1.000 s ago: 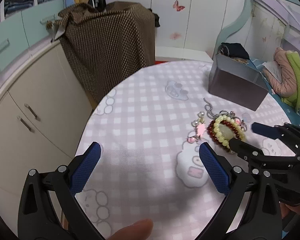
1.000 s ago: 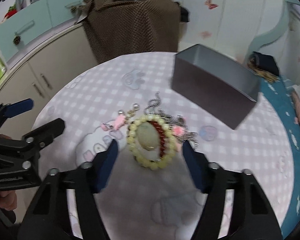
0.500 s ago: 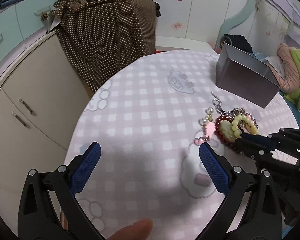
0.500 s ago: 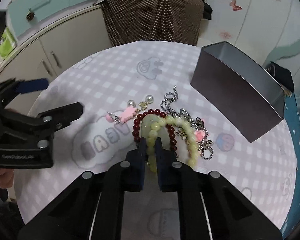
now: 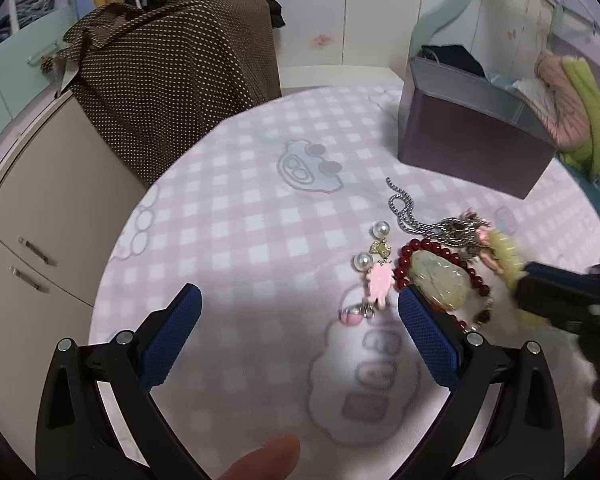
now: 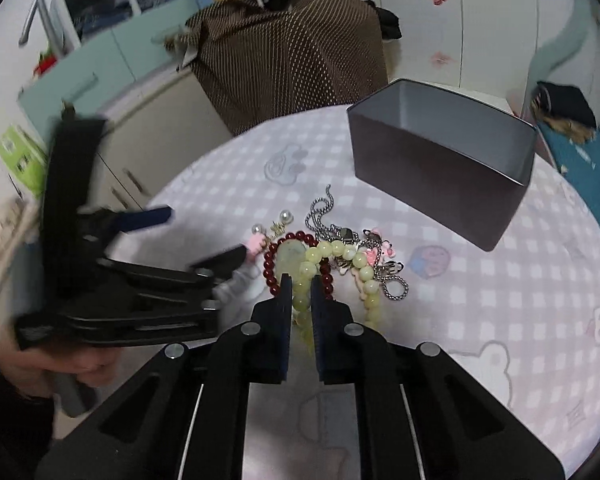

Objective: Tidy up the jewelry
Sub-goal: 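Lower the right gripper onto the yellow-green bead bracelet and close it, then grasp the pink charm with the left gripper while the right lifts the bracelet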

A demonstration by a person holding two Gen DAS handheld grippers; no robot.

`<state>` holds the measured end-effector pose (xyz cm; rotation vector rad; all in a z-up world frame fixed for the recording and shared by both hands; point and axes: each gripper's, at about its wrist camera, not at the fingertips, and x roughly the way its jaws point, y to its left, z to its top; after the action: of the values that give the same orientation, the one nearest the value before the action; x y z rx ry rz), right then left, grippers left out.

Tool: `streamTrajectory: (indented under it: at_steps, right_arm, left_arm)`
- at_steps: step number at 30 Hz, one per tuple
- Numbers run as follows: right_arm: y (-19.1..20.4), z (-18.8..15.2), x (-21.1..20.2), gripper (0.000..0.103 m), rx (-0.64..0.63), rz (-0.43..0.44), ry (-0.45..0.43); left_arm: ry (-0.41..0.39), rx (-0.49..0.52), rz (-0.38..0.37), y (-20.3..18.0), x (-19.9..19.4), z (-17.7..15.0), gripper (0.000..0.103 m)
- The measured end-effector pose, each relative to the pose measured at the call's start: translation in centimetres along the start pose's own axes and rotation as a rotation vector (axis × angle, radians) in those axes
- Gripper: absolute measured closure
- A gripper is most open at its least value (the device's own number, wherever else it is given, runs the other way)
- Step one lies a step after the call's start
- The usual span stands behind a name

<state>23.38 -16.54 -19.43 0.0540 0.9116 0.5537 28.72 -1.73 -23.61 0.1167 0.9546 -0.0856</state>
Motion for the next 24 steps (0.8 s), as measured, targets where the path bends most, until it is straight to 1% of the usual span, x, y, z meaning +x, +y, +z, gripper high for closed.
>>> streamTrajectory:
  at_steps: [3,4,6,7,8,9,11,12,13,14,15,16,17,18,20,24]
  right_arm:
    - [-0.4,0.1,-0.9,0.095,0.026,0.023,-0.023]
    - [-0.6,0.1,-1.2,0.095,0.03,0.026,-0.027]
    - [-0.9,0.1,-1.7,0.095,0.045,0.043,-0.04]
    - [-1.2,0.0,-2.0,0.095,0.051,0.053,-0.048]
    - [-1.2,0.0,-2.3,0.095,0.054,0.056,-0.054]
    - [-1.3,0.1,-2.6,0.095,0.055,0.058,-0.06]
    - [-1.4,0.3,-3.1,0.095,0.056,0.059,-0.07]
    - [-1.4,0.4,-3.3,0.095,0.058,0.062,-0.075]
    - [-1.5,0.4,-3.6,0.095,0.061,0.066,-0.08]
    - [-1.6,0.4,-3.8,0.095,0.064,0.069,-0.085]
    - [-1.7,0.4,-4.0,0.095,0.066,0.071,-0.09]
    - [-1.8,0.4,-4.1,0.095,0.068,0.072,-0.093]
    - [-1.9,0.4,-4.2,0.095,0.071,0.073,-0.095]
    - [-2.0,0.4,-4.3,0.095,0.072,0.072,-0.097]
    - [-2.2,0.4,-4.4,0.095,0.076,0.072,-0.097]
    - [-2.4,0.5,-4.9,0.095,0.086,0.084,-0.11]
  left_arm:
    - [0.021,0.011,0.0,-0.4,1.3,0.4,0.006]
    - [0.016,0.008,-0.004,-0.4,1.4,0.4,0.006]
    - [0.017,-0.003,-0.024,-0.3,1.6,0.5,0.01]
    - [0.022,-0.015,-0.06,-0.2,1.7,0.5,0.02]
    - [0.016,-0.017,-0.062,-0.1,1.5,0.5,0.031]
    - [0.011,-0.004,-0.066,-0.3,1.3,0.6,0.036]
    - [0.009,0.013,-0.081,-0.6,1.1,0.5,0.058]
    - [0.008,0.014,-0.093,-0.6,1.0,0.5,0.063]
    - [0.01,0.012,-0.104,-0.6,0.9,0.4,0.07]
    - [0.013,0.007,-0.121,-0.4,0.8,0.3,0.08]
    - [0.016,-0.001,-0.146,-0.2,0.7,0.2,0.083]
    - [0.02,-0.01,-0.168,-0.1,0.5,0.1,0.092]
    - [0.024,-0.019,-0.197,0.1,0.3,-0.1,0.091]
    - [0.021,-0.018,-0.208,0.2,0.1,-0.2,0.091]
    - [0.011,-0.005,-0.2,0.1,-0.3,-0.6,0.091]
    - [-0.02,-0.018,-0.215,0.6,-1.8,-0.5,0.092]
